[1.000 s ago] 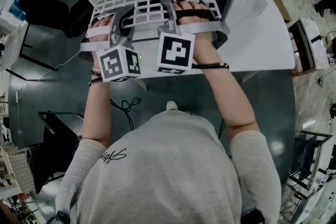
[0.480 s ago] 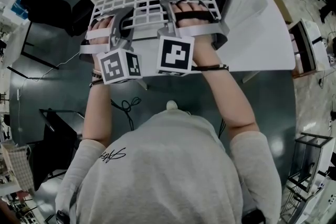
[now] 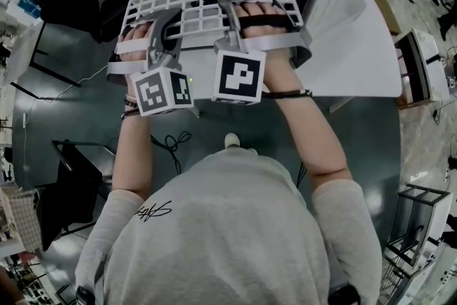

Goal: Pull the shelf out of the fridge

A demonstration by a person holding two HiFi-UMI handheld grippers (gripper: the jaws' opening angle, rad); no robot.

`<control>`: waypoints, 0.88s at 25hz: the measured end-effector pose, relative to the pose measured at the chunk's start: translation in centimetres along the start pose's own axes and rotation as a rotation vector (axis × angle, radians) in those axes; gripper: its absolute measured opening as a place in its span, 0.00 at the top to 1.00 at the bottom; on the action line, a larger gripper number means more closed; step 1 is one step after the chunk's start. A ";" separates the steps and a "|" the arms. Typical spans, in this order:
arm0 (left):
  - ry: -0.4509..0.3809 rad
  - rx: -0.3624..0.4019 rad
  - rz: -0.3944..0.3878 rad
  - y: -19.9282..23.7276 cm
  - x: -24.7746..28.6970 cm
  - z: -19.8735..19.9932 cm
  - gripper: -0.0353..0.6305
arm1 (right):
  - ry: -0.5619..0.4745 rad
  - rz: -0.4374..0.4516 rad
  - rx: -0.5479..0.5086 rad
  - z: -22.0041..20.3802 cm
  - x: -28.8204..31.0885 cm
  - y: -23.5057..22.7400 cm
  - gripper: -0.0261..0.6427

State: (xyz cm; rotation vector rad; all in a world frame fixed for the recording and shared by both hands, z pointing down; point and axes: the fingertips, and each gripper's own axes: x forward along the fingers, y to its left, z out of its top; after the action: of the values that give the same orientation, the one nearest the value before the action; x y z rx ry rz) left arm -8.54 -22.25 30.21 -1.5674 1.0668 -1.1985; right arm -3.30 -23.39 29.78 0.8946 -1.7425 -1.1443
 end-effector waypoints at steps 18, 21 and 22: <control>0.037 -0.033 -0.035 -3.2 -2.1 0.4 0.89 | -0.039 0.038 -0.021 0.0 -1.9 3.2 0.89; 0.035 -0.034 -0.038 -3.8 -2.3 0.6 0.89 | -0.038 0.046 -0.016 -0.1 -2.2 3.8 0.89; 0.035 -0.034 -0.040 -4.1 -2.3 0.7 0.89 | -0.038 0.048 -0.015 -0.2 -2.2 4.0 0.89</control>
State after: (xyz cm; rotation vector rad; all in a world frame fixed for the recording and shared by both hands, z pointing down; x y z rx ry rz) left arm -7.79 -18.92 33.48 -1.6056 1.0888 -1.2446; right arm -2.67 -20.20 33.01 0.8228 -1.7748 -1.1486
